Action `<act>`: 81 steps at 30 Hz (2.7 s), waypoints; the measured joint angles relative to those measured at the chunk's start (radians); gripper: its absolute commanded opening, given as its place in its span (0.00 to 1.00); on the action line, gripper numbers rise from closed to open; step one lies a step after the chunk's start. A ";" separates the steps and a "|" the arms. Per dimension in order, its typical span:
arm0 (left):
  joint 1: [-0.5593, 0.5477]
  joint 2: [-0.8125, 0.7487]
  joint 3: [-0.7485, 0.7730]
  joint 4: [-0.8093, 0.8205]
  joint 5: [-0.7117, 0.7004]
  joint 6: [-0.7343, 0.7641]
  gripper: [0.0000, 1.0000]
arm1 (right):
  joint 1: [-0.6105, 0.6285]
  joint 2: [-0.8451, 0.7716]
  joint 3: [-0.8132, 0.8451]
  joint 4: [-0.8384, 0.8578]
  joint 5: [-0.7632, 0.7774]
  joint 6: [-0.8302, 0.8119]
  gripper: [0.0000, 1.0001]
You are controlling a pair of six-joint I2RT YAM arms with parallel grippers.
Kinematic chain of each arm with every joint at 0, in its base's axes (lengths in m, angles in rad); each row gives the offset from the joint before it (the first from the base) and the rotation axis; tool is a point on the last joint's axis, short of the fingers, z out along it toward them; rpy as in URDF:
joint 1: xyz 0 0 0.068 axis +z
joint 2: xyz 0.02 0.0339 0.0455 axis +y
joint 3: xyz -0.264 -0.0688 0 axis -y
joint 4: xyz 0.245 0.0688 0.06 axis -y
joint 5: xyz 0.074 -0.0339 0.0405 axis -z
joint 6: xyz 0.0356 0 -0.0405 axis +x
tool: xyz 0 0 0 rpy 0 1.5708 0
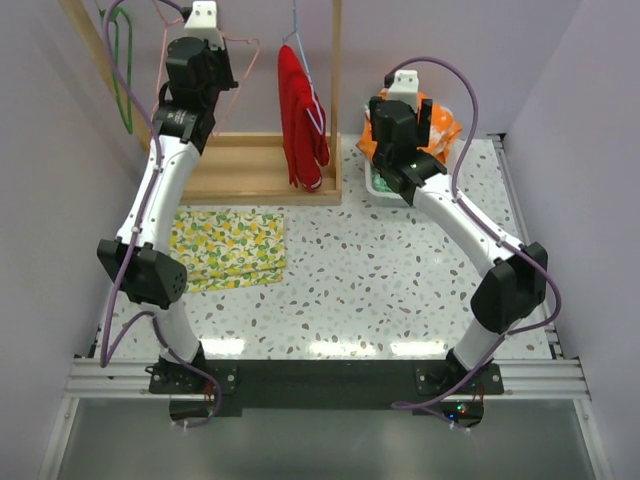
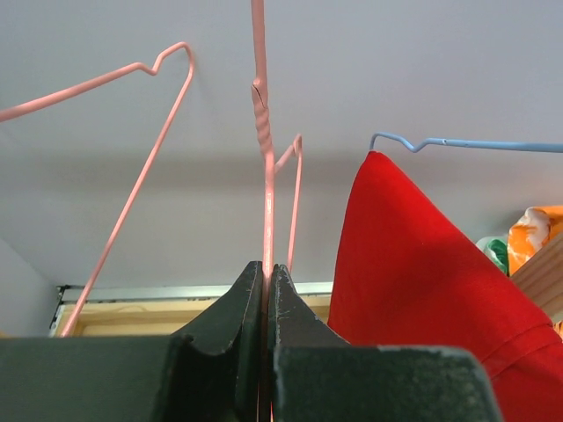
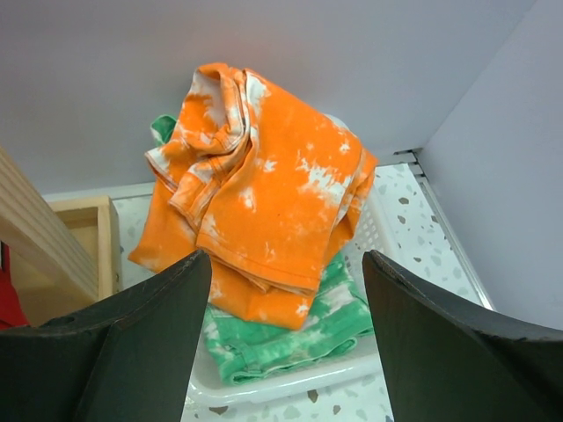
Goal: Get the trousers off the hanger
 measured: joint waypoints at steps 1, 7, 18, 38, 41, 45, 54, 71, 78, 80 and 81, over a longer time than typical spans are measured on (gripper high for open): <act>0.001 0.000 0.000 0.000 0.002 -0.002 0.00 | -0.001 0.006 0.001 -0.003 -0.001 0.000 0.73; 0.002 -0.102 -0.140 0.035 0.011 -0.018 0.00 | -0.001 0.034 0.001 -0.025 -0.006 0.002 0.73; 0.002 -0.418 -0.266 0.137 0.007 -0.023 0.00 | -0.001 0.039 0.001 -0.079 -0.027 0.056 0.72; 0.017 -0.040 0.032 0.060 -0.047 -0.013 0.00 | -0.020 0.039 0.001 -0.088 -0.027 0.052 0.72; 0.029 -0.039 0.032 0.060 -0.063 -0.016 0.00 | -0.024 0.039 0.001 -0.087 -0.027 0.052 0.72; 0.045 -0.042 0.017 0.062 -0.069 -0.019 0.00 | -0.027 0.039 0.000 -0.087 -0.027 0.052 0.72; 0.095 -0.036 -0.033 0.050 -0.023 -0.042 0.00 | -0.027 0.039 -0.012 -0.088 -0.028 0.053 0.72; 0.103 -0.238 -0.305 0.057 0.009 -0.078 0.39 | -0.027 0.039 -0.013 -0.119 -0.059 0.102 0.71; 0.091 -0.428 -0.364 0.036 0.010 -0.079 0.40 | -0.027 0.033 -0.026 -0.134 -0.080 0.139 0.71; 0.085 -0.462 -0.364 0.036 0.010 -0.078 0.40 | -0.027 0.027 -0.041 -0.135 -0.087 0.143 0.71; 0.080 -0.483 -0.364 0.036 0.009 -0.079 0.40 | -0.026 0.025 -0.044 -0.137 -0.091 0.145 0.71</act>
